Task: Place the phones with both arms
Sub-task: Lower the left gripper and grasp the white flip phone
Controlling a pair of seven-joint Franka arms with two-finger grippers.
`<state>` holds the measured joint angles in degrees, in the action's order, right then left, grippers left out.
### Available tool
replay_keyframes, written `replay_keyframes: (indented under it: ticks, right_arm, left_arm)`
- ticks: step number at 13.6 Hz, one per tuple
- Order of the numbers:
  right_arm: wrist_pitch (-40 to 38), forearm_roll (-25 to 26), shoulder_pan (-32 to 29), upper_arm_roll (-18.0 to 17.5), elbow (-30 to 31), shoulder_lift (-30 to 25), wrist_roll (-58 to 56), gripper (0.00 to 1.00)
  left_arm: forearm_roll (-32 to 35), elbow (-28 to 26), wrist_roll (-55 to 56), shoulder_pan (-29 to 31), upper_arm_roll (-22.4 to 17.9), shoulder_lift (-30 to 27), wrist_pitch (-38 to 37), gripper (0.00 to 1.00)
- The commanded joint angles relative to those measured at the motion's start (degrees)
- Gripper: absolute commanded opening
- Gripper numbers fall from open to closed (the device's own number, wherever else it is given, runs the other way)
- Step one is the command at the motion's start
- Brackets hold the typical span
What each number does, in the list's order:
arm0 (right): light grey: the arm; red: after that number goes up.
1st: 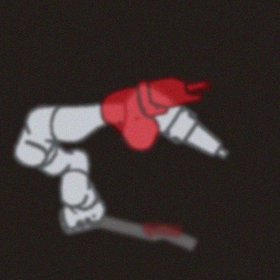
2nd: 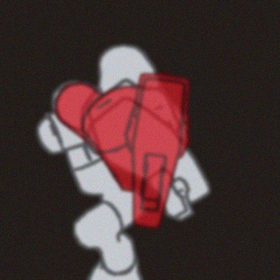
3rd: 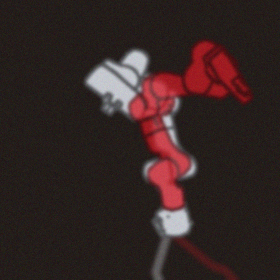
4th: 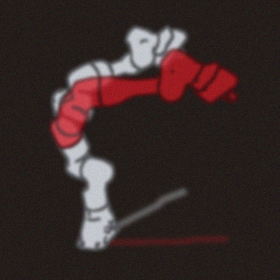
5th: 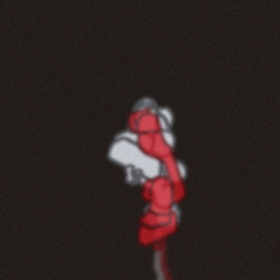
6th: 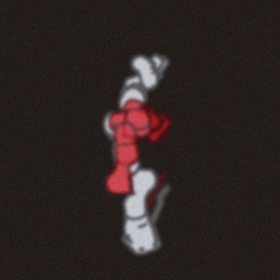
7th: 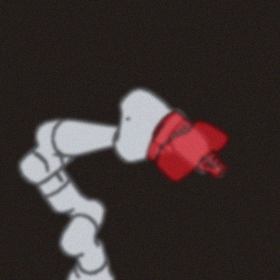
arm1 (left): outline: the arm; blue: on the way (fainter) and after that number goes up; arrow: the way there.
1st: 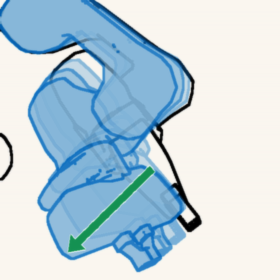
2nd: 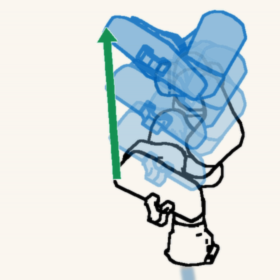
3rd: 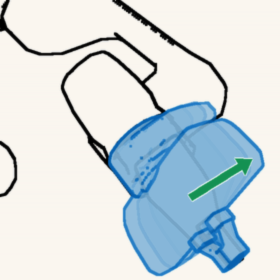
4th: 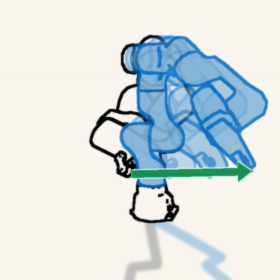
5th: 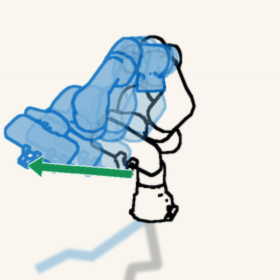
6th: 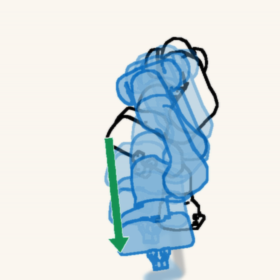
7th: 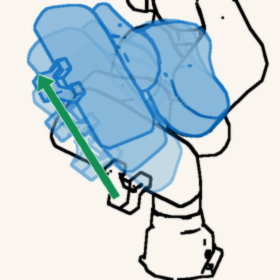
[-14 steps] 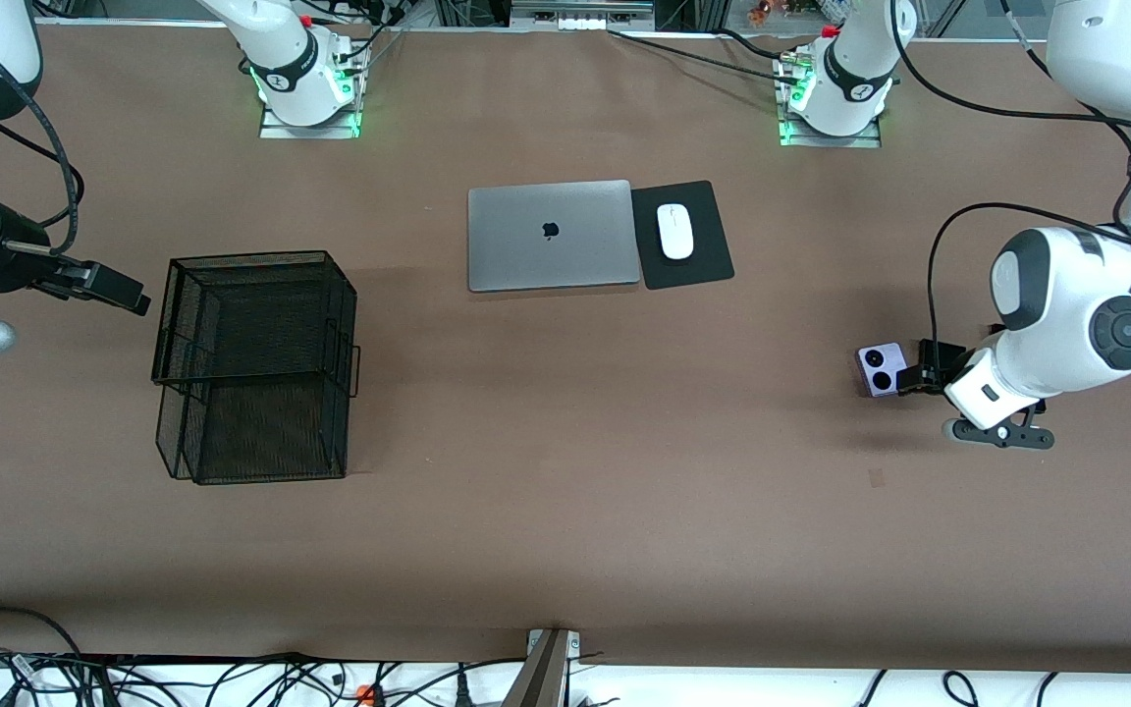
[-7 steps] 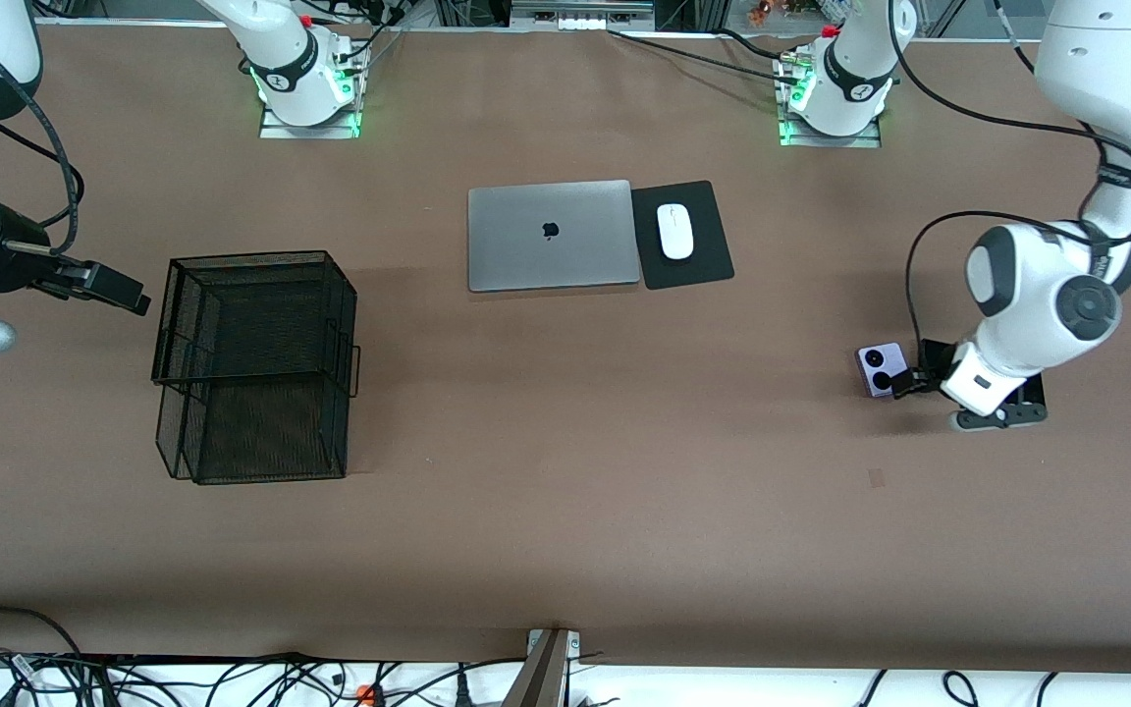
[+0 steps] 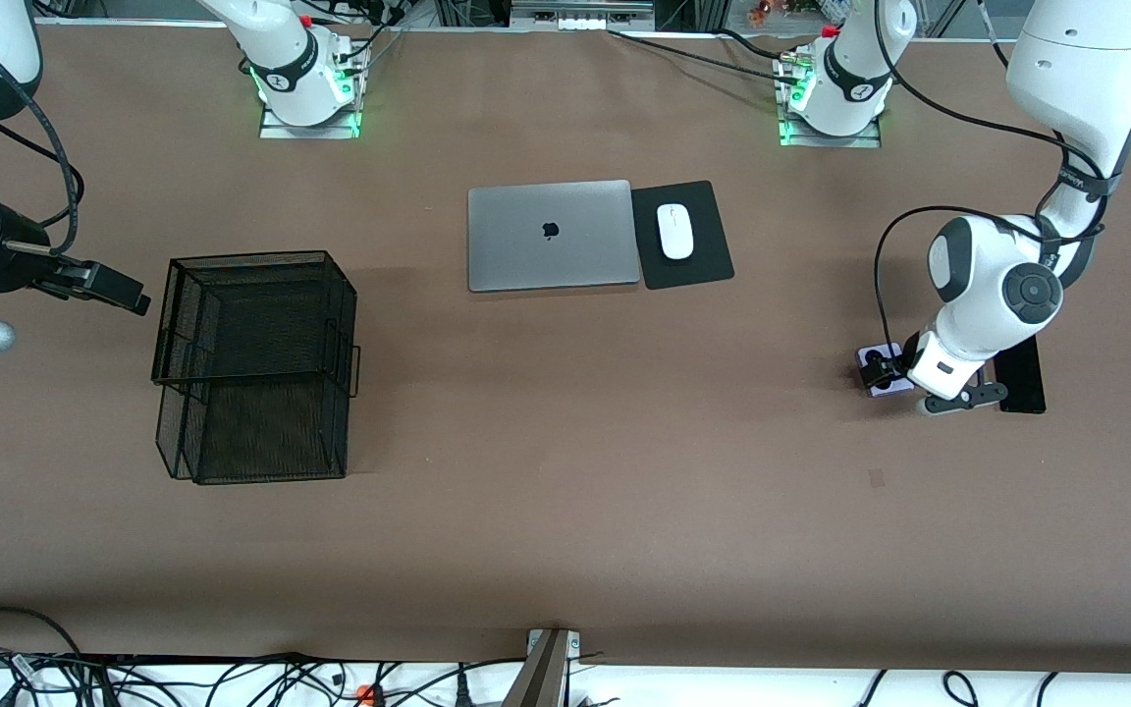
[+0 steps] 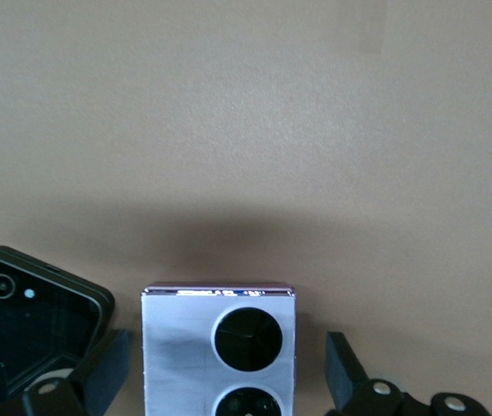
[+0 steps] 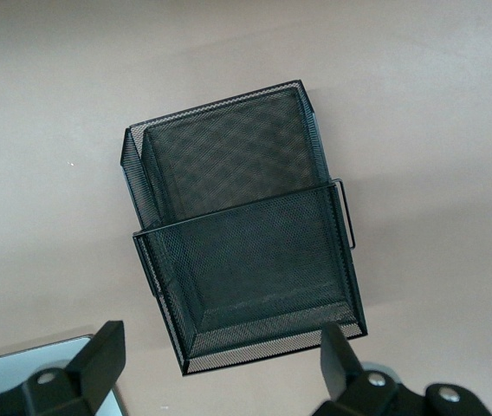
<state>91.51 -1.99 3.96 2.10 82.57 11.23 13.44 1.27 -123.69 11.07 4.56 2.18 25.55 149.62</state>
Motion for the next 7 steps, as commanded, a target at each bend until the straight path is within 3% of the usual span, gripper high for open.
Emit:
replay_keyframes:
  ticks: [1, 7]
  right_arm:
    - [-0.72, -0.73, -0.09, 0.01, 0.40, -1.03, 0.19, 1.00]
    - [-0.81, -0.73, -0.18, 0.01, 0.40, -1.03, 0.19, 1.00]
  left_arm:
    - [1.01, -2.34, 1.32, -0.43, -0.25, -0.59, 2.69, 1.00]
    - [1.19, -2.78, 0.97, -0.43, -0.25, 1.07, 4.27, 1.00]
